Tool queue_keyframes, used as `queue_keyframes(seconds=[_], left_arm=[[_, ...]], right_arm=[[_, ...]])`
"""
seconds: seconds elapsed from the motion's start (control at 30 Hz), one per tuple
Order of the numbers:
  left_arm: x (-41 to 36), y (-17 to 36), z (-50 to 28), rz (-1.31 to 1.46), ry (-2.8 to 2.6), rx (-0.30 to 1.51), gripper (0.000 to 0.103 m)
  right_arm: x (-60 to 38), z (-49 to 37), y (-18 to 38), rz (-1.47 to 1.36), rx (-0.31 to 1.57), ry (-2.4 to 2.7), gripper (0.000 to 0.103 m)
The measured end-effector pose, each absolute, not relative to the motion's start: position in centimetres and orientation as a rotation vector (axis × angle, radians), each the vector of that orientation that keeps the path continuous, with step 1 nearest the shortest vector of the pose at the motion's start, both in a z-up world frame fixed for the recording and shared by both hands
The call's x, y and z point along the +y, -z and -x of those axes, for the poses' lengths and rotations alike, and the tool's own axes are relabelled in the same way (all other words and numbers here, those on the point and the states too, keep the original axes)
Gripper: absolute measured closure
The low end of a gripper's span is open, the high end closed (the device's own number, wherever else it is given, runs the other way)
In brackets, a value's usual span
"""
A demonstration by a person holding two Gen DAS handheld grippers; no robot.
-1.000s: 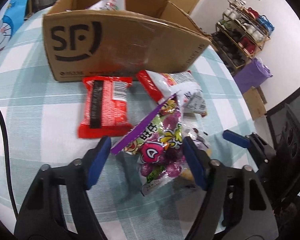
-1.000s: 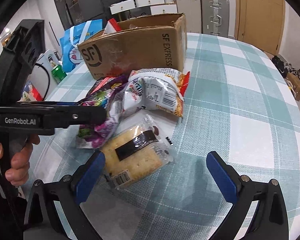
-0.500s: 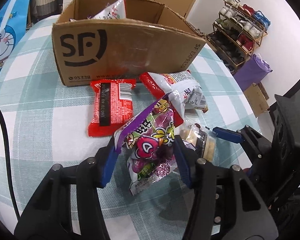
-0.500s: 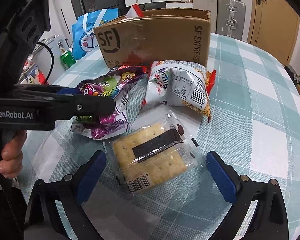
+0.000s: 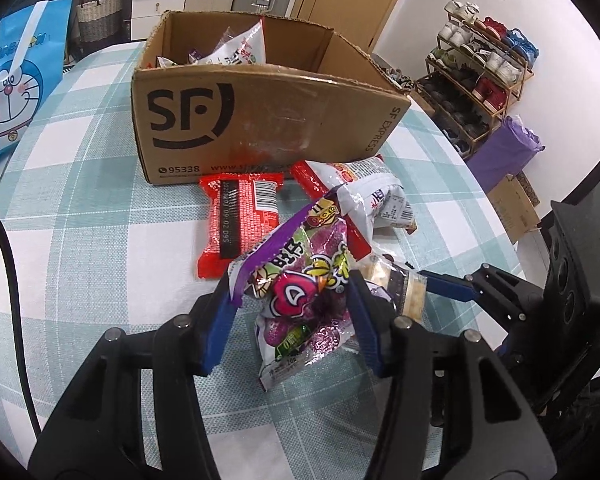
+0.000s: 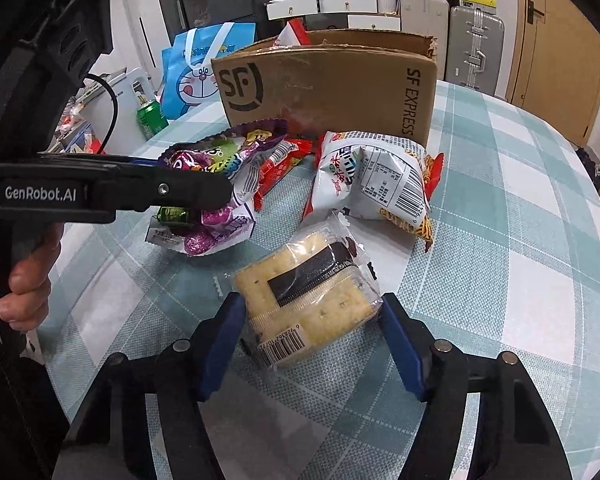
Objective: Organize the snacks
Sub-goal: 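Grasp the purple candy bag with the left gripper while the right gripper grasps the cracker pack, then lift and carry the candy bag and cracker pack over the box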
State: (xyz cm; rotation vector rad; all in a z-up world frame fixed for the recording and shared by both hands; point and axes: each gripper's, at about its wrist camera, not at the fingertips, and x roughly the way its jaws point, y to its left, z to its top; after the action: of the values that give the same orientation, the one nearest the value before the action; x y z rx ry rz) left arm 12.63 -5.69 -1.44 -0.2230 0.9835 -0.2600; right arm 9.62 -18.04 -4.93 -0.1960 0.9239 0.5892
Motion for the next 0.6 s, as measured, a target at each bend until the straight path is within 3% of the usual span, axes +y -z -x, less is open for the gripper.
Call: queue_keyframes(seconds=[0.23, 0.33, 0.37, 0.53, 0.6], left_arm=[[-5.0, 0.9, -12.2, 0.226, 0.248, 0.967, 0.053], [-4.7, 0.6, -12.0, 0.227, 0.245, 0.960, 0.053], [-4.7, 0.6, -12.0, 0.227, 0.245, 0.959, 0.053], [-4.5, 0.5, -11.7, 0.226, 0.242, 0.957, 0.053], [-4.3, 0.4, -11.5, 0.227, 0.239, 0.957, 0.053]], right_arm=[[-18.5, -9.0, 4.6, 0.180, 0.907, -0.600, 0.037], [-18.8, -8.8, 4.3, 0.176, 0.895, -0.602, 0.048], [-18.9, -8.8, 4.2, 0.174, 0.893, -0.599, 0.056], [-19.5, -9.2, 4.1, 0.156, 0.909, -0.581, 0.053], [-19.1, -9.1, 4.0, 0.172, 0.904, -0.589, 0.040]])
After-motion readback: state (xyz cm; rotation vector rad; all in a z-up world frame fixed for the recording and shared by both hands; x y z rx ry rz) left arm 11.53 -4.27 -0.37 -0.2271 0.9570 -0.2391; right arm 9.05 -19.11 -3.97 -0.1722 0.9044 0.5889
